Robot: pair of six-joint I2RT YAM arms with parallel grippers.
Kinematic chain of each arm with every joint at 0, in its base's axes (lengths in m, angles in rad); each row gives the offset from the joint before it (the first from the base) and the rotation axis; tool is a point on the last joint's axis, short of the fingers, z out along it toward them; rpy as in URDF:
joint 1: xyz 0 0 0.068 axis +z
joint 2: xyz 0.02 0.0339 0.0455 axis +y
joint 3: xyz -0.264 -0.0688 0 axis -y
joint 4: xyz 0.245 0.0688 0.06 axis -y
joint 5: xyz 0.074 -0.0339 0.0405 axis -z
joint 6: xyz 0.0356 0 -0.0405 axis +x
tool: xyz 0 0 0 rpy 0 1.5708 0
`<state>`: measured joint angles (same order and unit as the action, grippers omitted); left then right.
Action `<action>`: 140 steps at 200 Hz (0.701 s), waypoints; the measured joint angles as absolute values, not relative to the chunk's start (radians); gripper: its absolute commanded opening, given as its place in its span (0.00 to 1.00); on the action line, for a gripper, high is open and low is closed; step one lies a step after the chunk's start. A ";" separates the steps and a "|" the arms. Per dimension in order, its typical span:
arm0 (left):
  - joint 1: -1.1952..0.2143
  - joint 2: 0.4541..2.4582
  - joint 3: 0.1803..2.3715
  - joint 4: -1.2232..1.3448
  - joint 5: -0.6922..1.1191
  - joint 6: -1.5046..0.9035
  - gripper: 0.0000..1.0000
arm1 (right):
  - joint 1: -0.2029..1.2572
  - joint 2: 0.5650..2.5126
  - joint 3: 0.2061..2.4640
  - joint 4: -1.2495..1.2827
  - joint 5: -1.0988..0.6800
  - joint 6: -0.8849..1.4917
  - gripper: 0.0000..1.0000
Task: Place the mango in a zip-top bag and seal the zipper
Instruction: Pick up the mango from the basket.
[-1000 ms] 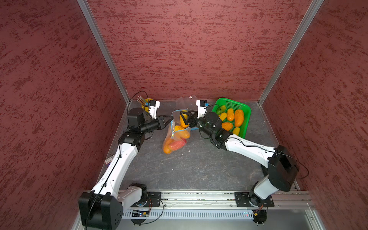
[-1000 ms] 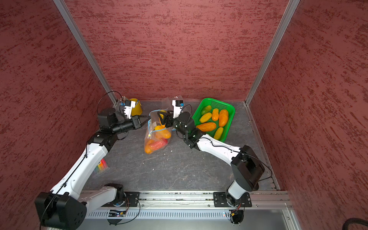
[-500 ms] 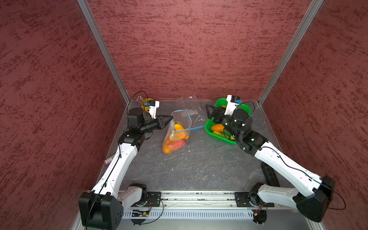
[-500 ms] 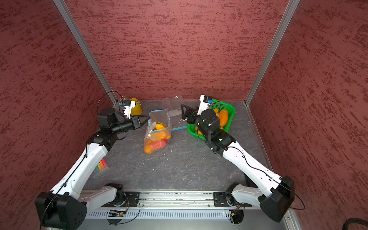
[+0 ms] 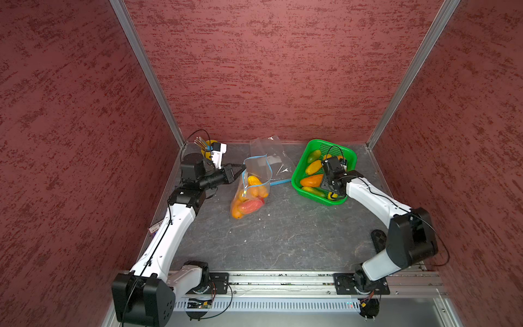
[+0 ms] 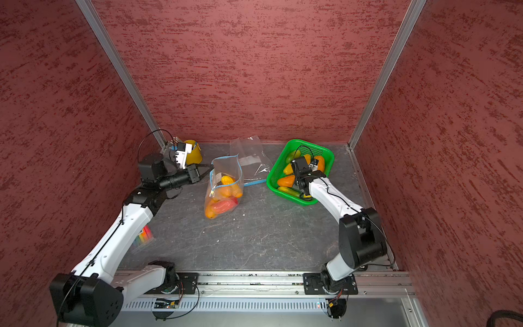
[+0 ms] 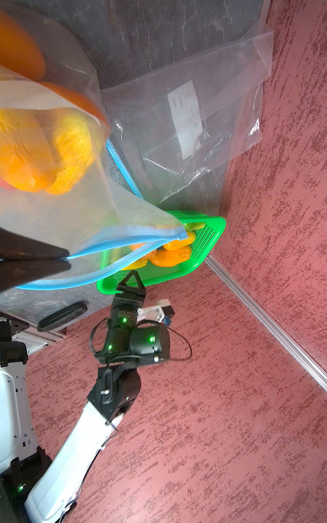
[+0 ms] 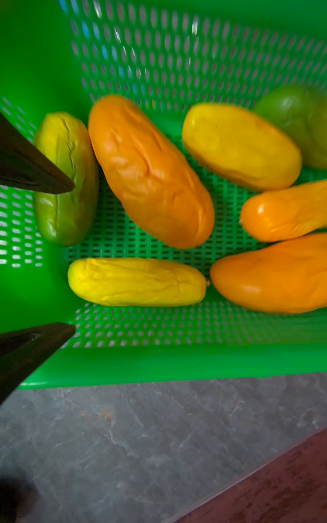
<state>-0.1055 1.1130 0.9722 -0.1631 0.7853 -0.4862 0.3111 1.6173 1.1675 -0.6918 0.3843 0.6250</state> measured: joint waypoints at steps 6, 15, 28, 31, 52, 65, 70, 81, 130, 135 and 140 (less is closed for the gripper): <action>-0.105 1.113 0.972 -0.163 0.786 -0.486 0.00 | 0.307 1.641 1.171 -0.694 0.387 0.626 0.73; -0.105 1.113 0.972 -0.163 0.786 -0.486 0.00 | 0.301 1.673 1.172 -0.692 0.389 0.628 0.72; -0.105 1.113 0.972 -0.163 0.786 -0.486 0.00 | 0.290 1.713 1.172 -0.688 0.387 0.632 0.71; -0.104 1.113 0.972 -0.163 0.786 -0.486 0.00 | 0.289 1.721 1.172 -0.685 0.385 0.632 0.71; -0.102 1.113 0.972 -0.163 0.786 -0.486 0.00 | 0.272 1.767 1.172 -0.650 0.380 0.633 0.68; -0.100 1.113 0.972 -0.163 0.786 -0.486 0.00 | 0.260 1.794 1.172 -0.624 0.377 0.633 0.67; -0.099 1.113 0.972 -0.163 0.786 -0.486 0.00 | 0.256 1.803 1.172 -0.616 0.378 0.633 0.67; -0.099 1.113 0.972 -0.163 0.786 -0.486 0.00 | 0.248 1.823 1.172 -0.599 0.377 0.633 0.68; -0.090 1.113 0.972 -0.163 0.787 -0.486 0.00 | 0.230 1.869 1.172 -0.544 0.355 0.620 0.43; -0.089 1.113 0.972 -0.163 0.787 -0.486 0.00 | 0.229 1.869 1.172 -0.544 0.351 0.624 0.40; -0.088 1.113 0.972 -0.163 0.787 -0.486 0.00 | 0.228 1.867 1.172 -0.541 0.348 0.620 0.38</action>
